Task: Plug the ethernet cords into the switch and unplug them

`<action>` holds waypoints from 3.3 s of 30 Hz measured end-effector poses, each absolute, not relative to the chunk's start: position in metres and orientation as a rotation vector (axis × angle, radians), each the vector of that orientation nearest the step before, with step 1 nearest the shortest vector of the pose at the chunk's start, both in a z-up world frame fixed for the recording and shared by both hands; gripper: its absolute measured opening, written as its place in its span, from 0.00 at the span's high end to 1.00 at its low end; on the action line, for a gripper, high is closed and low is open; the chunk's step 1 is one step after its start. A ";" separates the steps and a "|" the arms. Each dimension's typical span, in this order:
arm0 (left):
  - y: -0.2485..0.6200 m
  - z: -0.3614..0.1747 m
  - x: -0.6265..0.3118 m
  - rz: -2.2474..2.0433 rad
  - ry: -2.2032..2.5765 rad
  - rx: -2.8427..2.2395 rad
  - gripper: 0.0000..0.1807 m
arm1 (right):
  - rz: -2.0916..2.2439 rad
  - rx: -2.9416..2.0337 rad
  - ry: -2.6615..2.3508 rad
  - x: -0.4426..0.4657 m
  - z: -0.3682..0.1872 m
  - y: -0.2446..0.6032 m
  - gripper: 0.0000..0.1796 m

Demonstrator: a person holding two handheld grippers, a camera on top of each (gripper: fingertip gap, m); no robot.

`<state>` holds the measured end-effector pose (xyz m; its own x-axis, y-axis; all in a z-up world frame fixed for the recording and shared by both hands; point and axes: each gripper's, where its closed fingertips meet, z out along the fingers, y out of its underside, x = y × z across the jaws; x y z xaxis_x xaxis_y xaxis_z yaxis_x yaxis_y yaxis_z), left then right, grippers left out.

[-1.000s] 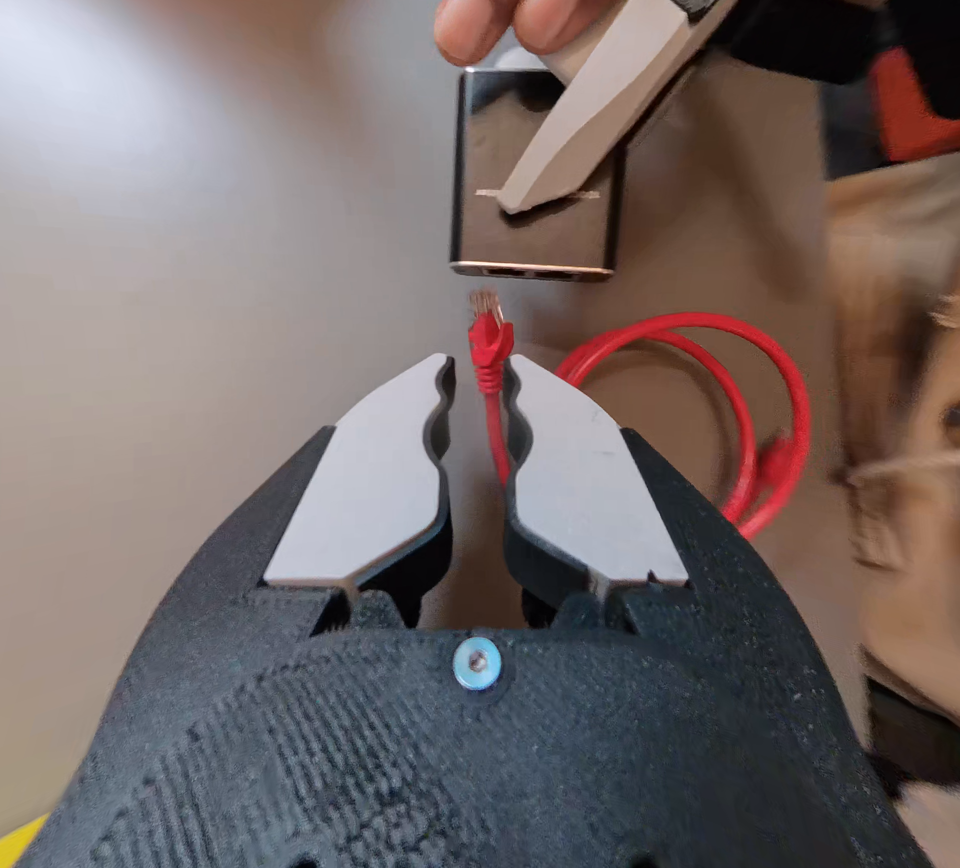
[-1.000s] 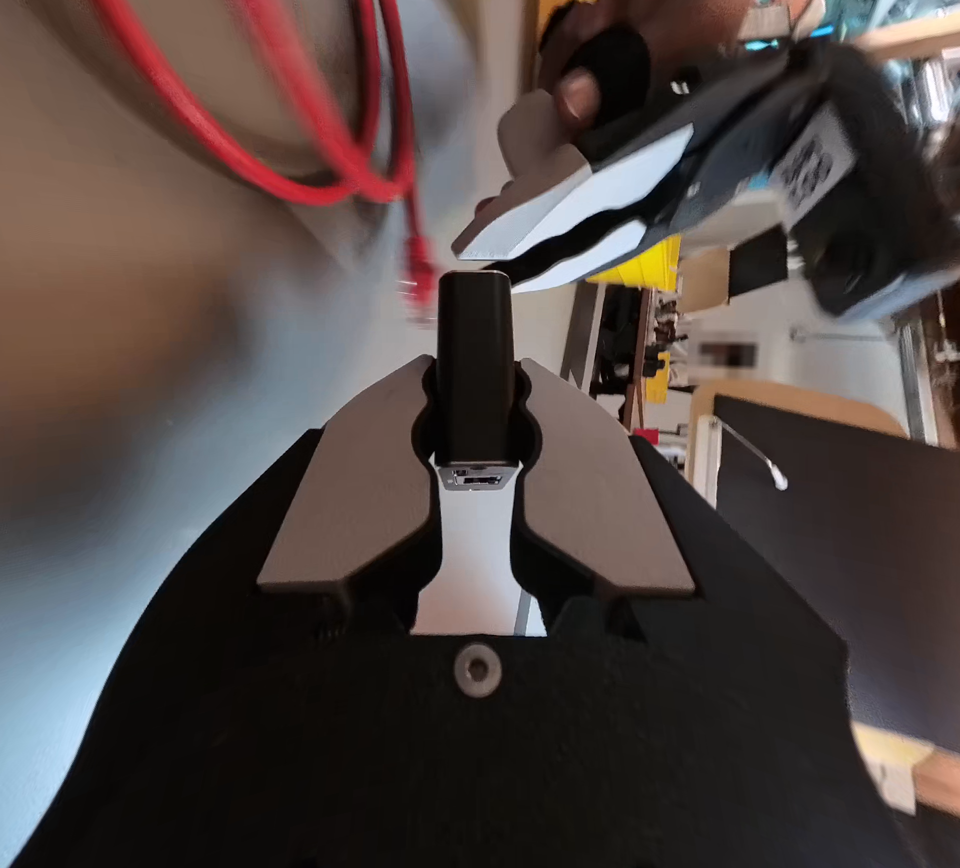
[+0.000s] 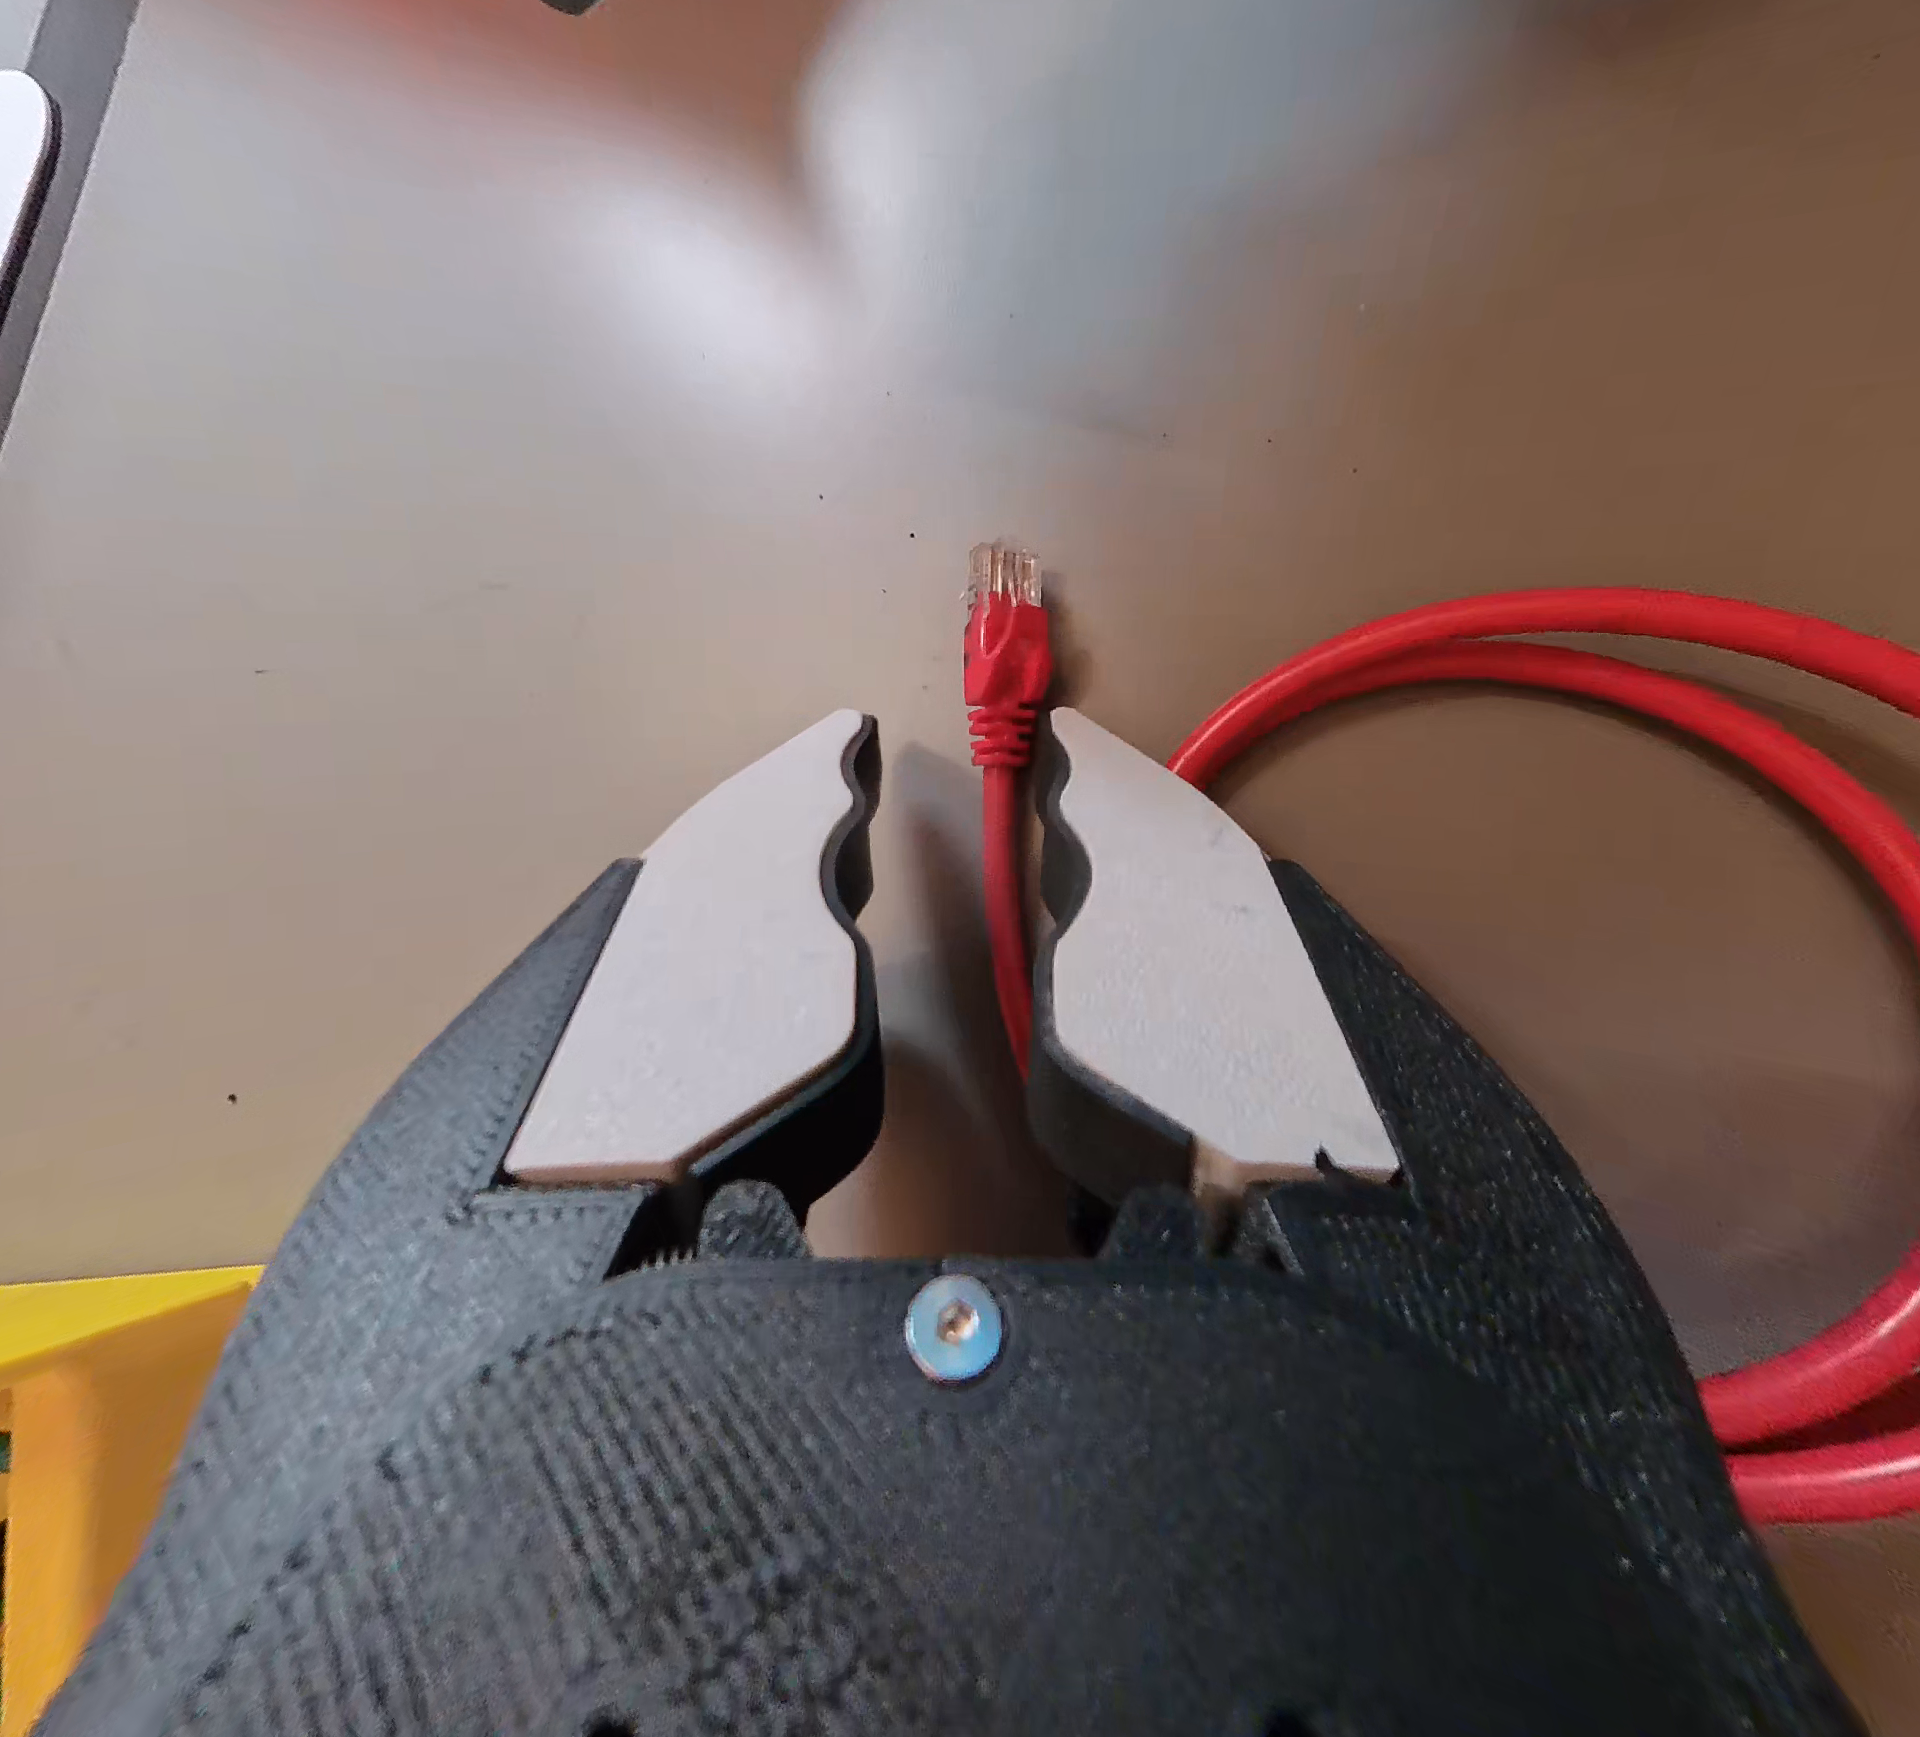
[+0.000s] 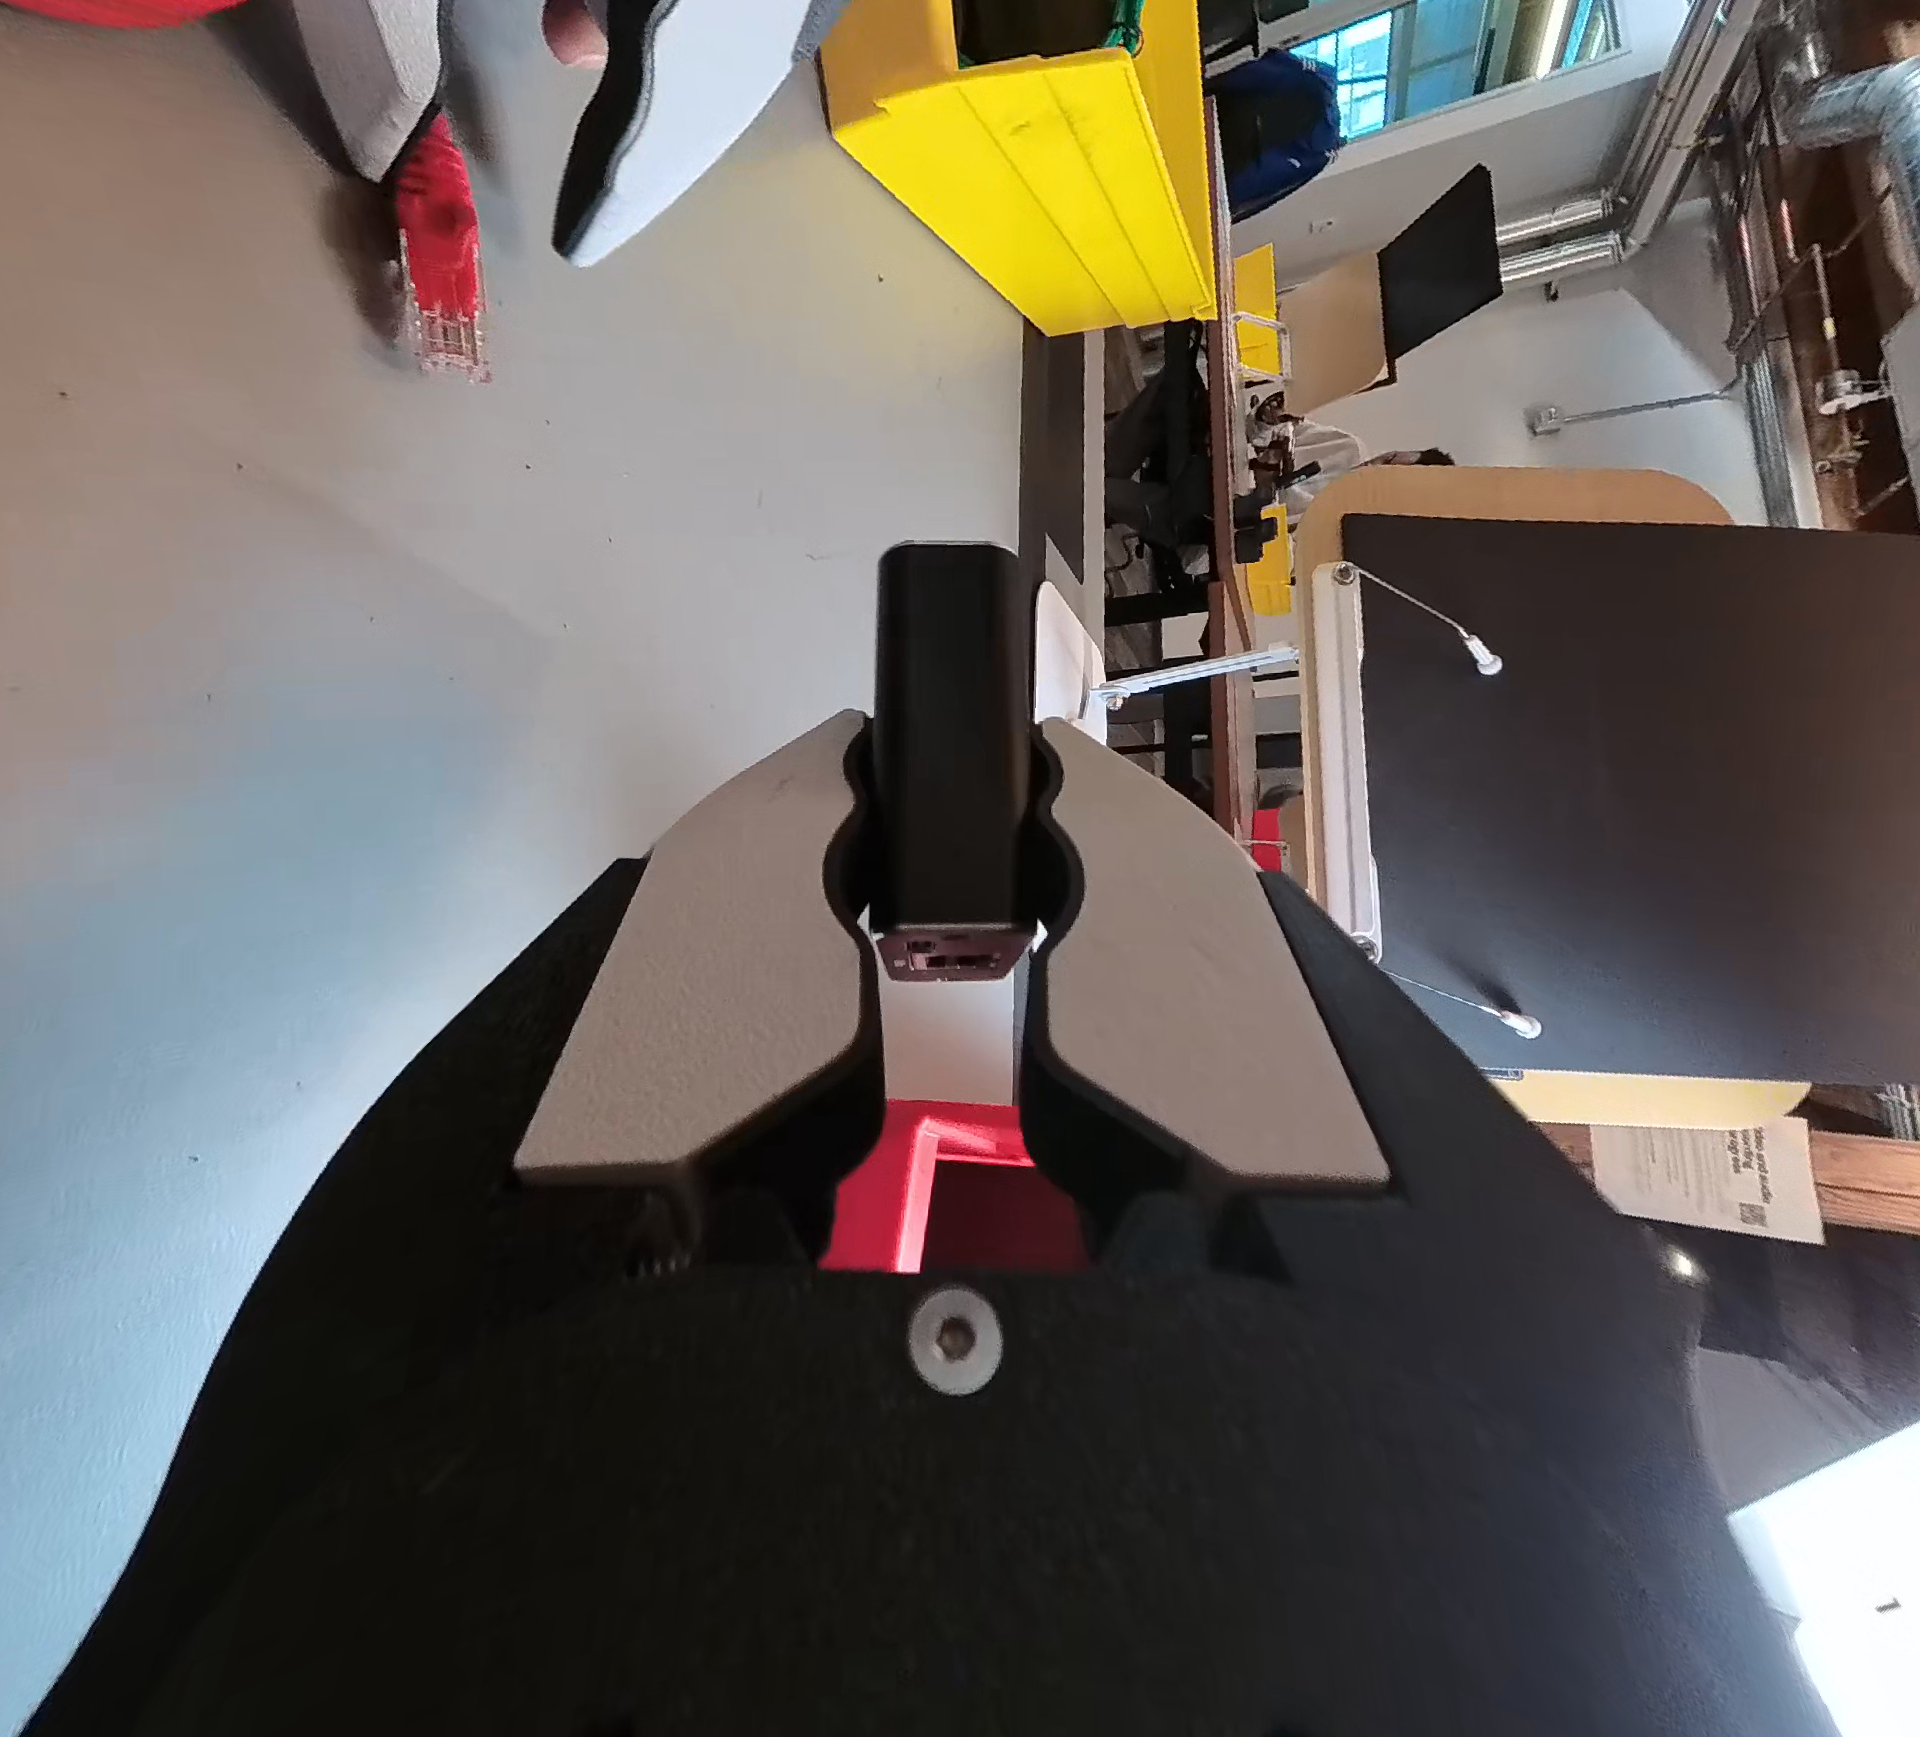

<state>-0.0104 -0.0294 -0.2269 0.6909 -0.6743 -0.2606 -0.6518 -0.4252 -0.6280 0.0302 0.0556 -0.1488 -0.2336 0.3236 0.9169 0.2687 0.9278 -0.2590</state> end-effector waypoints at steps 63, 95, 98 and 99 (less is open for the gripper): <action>-0.084 -0.202 0.028 -1.375 1.272 -2.217 0.94 | 0.162 0.098 -1.983 0.046 -0.179 -0.069 0.86; -0.051 -0.168 0.033 -1.334 0.991 -2.079 0.94 | -0.070 -0.027 -1.957 0.040 -0.154 -0.021 0.86; -0.054 -0.163 0.037 -1.279 1.055 -2.053 0.94 | -0.023 0.017 -1.985 0.042 -0.150 -0.026 0.85; -0.054 -0.161 0.039 -1.271 1.054 -2.043 0.94 | -0.010 0.026 -1.989 0.043 -0.149 -0.027 0.85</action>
